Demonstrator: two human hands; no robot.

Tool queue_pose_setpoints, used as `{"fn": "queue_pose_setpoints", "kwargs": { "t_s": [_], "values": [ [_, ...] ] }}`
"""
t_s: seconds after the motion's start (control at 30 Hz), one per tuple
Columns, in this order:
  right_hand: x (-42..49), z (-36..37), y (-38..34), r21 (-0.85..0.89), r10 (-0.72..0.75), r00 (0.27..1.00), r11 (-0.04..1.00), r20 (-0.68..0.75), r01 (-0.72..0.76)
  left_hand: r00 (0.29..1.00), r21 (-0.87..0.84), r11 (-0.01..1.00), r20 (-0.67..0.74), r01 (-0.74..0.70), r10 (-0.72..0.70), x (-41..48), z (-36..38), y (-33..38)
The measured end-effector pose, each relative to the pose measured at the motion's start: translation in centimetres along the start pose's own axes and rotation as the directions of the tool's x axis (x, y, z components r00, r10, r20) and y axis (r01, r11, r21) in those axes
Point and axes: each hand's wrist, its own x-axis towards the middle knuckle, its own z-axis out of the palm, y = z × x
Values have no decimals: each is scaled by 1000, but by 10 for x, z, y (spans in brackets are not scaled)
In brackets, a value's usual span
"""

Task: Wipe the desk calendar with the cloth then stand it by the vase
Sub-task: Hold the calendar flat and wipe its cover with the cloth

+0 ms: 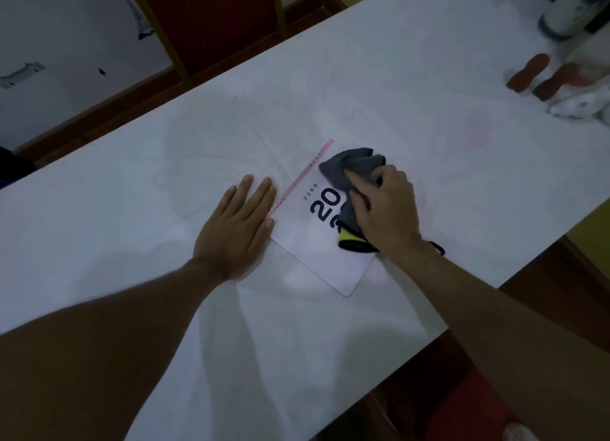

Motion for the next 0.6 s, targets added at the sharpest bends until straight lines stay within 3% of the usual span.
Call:
{"fn": "queue_pose_setpoints", "kwargs": {
  "t_s": [0.1, 0.27, 0.6],
  "values": [
    [-2, 7, -15, -37, 97, 994, 994, -50, -99, 1000, 12, 1000, 4, -3, 3, 0, 1, -2],
    [-21, 20, -35, -35, -46, 999, 998, -11, 45, 1000, 38, 999, 12, -16, 16, 1, 0, -3],
    [-41, 14, -37, 31, -6, 1000, 1000, 8, 5, 997, -2, 1000, 80, 4, -4, 0, -6, 1]
  ]
}}
